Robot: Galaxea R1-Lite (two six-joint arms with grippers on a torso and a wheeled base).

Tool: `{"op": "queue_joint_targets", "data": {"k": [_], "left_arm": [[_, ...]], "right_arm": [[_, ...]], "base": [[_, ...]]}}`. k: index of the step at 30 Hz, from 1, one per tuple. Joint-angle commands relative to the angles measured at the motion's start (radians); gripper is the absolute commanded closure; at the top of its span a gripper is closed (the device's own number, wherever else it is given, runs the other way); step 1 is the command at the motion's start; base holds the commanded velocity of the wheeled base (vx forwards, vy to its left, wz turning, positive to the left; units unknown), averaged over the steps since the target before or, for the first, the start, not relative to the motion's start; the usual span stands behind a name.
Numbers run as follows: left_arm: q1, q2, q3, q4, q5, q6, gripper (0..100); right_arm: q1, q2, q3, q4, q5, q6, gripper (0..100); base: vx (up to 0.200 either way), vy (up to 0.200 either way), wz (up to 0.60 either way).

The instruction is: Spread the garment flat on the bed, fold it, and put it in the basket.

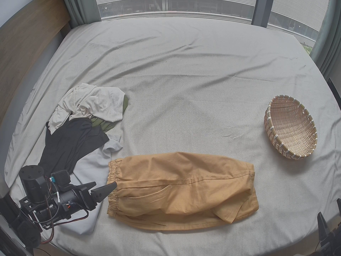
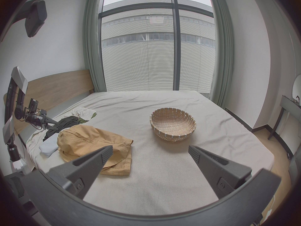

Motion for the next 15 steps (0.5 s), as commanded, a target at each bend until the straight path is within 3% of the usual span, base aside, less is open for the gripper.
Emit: {"op": "queue_joint_targets", "data": {"k": [1,15], "left_arm": [[-0.019,0.019,0.018,0.012,0.002,-0.002,0],[-0.067,0.114,0.018,-0.031,0.003,-0.005,0]], "right_arm": [[0.000,-0.015,0.018,0.000,0.000,0.000,0],[0.000,-0.015,0.018,-0.002,0.000,0.000,0]], "base": [[0.000,0.000,0.00],[0.000,0.000,0.00]]}}
